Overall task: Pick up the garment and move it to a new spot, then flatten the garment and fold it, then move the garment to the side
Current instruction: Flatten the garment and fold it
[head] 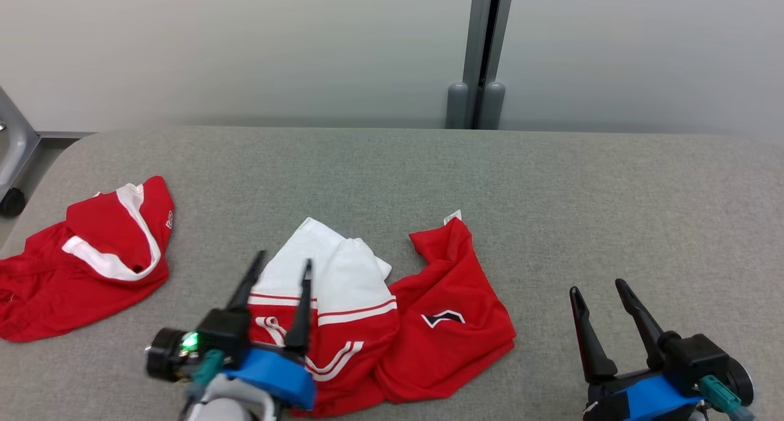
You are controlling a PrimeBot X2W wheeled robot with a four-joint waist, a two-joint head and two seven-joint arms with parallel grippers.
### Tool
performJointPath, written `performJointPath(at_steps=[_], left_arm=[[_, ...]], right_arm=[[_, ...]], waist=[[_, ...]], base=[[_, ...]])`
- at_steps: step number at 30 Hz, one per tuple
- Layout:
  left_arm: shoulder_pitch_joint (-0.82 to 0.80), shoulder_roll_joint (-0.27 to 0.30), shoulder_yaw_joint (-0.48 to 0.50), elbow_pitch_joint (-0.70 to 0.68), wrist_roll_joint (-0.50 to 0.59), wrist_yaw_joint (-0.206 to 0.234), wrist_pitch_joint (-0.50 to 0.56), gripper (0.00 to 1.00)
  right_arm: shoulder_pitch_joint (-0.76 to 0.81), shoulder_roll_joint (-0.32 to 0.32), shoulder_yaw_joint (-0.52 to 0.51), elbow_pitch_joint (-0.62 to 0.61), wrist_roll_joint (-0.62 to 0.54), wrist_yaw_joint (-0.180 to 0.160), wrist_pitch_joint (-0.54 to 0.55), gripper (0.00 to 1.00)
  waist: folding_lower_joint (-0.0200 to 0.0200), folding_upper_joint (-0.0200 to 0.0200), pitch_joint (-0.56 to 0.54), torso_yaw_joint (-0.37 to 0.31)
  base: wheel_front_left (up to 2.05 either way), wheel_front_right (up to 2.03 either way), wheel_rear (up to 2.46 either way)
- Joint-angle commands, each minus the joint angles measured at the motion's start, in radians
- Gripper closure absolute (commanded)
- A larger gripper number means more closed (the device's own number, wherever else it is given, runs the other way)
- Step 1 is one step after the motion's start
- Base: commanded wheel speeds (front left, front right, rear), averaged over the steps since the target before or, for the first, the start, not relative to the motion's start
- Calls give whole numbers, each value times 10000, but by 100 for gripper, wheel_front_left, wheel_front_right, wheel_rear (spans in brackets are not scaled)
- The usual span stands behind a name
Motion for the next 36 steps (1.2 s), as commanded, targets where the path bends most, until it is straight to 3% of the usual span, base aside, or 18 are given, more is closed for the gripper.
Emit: performJointPath(at_steps=[1, 12, 16, 25, 26, 27, 28, 36], left_arm=[[-236, 48, -359, 54, 64, -50, 203, 0], [-959, 1038, -3541, 21, -255, -65, 2646, 0], [-1005, 1404, -3889, 172, -334, -65, 3600, 0], [-1150, 1614, -4232, 694, -551, -45, 4733, 0], [-1175, 1618, -4210, 783, -572, -21, 4692, 13], [-1215, 1685, -4206, 926, -533, 7, 4693, 63], [-1266, 1662, -4141, 995, -617, 14, 4606, 100], [-1417, 1606, -3488, 497, -1307, 86, 3387, 100]], right_arm=[[-169, 8, -1, -80, -58, 1, 41, 0], [-203, 5, 7, -13, 110, 1, -73, 0], [-288, 2, -24, 21, 174, 1, -133, 0], [-480, 0, 36, 181, 266, 1, -222, 0], [-514, -1, 34, 200, 262, 1, -239, 0], [-538, -1, 62, 214, 269, 1, -259, 0], [-551, 0, 73, 226, 275, 1, -258, 0], [-317, 2, -69, 362, 337, 1, -369, 0]], waist=[[1, -1, 13, -26], [1, -1, 330, -547], [1, -1, 445, -729], [1, -1, 598, -1043], [1, -1, 605, -1067], [1, -1, 608, -1105], [1, -1, 621, -1125], [1, -1, 440, -832]], base=[[0, 0, 0], [0, 0, 0], [0, 0, 0], [0, 0, 0], [0, 0, 0], [0, 0, 0], [0, 0, 0], [0, 0, 0]])
